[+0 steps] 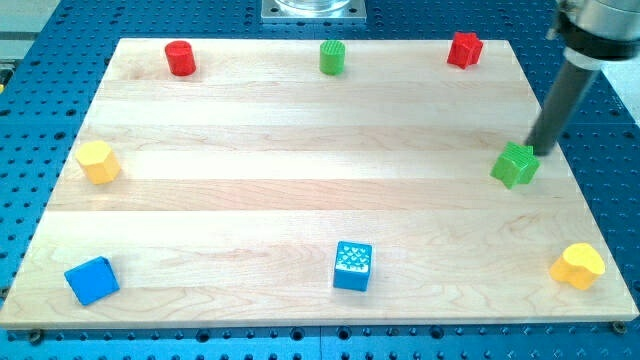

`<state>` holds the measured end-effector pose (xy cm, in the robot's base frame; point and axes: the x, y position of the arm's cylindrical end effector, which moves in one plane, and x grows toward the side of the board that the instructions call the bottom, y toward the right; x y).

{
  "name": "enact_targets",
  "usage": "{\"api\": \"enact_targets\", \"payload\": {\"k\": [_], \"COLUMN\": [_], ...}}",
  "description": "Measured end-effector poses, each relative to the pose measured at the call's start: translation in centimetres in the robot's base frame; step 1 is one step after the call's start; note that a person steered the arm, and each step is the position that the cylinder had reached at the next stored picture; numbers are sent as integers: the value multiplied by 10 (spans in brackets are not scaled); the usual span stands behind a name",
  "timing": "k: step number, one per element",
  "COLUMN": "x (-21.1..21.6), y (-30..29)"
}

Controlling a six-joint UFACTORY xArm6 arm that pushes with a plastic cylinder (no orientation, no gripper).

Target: Slide the blue cube horizontal to the green star

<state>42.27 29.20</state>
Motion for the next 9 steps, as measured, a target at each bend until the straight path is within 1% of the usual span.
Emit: {"api": "enact_targets", "payload": {"k": [1,2,3,4,5,6,7,8,9], "x": [42,28,37,90,136,162,191,188,169], "y": [-3,-59,-69,-69,-105,-169,-256,-321,-293]}}
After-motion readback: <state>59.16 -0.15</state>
